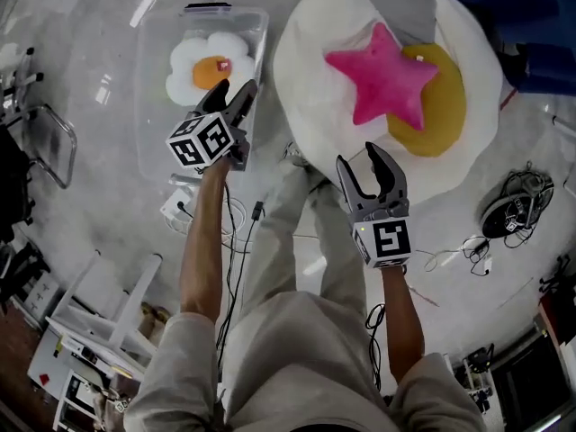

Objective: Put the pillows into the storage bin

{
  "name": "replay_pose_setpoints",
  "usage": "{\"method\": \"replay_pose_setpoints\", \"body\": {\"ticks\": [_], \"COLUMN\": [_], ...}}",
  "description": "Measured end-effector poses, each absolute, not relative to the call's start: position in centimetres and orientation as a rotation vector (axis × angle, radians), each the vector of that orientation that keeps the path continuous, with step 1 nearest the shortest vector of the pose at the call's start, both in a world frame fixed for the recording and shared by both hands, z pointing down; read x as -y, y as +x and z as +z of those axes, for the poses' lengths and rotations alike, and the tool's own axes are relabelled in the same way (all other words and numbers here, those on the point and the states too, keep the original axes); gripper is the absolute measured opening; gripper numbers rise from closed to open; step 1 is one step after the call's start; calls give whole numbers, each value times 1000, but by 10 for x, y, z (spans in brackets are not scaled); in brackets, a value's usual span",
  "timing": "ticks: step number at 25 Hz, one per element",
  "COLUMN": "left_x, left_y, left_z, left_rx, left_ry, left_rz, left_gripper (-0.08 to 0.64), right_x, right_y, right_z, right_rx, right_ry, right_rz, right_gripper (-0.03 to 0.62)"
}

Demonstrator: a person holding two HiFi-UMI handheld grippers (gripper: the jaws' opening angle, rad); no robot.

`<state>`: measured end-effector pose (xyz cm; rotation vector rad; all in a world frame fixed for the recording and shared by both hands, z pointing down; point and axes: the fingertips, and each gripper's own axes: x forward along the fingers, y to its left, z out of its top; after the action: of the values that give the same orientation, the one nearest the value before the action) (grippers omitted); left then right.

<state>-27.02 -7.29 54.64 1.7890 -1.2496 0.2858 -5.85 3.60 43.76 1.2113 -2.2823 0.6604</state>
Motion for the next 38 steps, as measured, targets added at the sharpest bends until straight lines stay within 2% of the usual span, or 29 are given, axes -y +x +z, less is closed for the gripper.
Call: {"method": "replay_pose_setpoints", "body": {"ticks": [6, 15, 18, 26, 38], "left_x": [81, 38, 16, -19, -37], "left_y": [-159, -11, 22, 63, 85], "left_z": [578, 624, 644, 713, 828], "left_rx": [1058, 737, 641, 623, 678], "left_ry": [1866, 2167, 2172, 2003, 1835], "left_rz": [418, 945, 1029, 1076, 1206], "left_gripper": [276, 287, 291, 305, 342], "right_x": [-46, -76, -82, -94, -126], "right_y": [19, 109, 130, 176, 212], "right_z": [453, 481, 491, 528, 602], "right_rx": [2177, 2042, 2021, 2011, 1969], "right_ry": [1383, 1564, 1588, 1591, 1563], "right_rz": [740, 862, 893, 923, 946], "right_gripper": [199, 199, 199, 199, 193]}}
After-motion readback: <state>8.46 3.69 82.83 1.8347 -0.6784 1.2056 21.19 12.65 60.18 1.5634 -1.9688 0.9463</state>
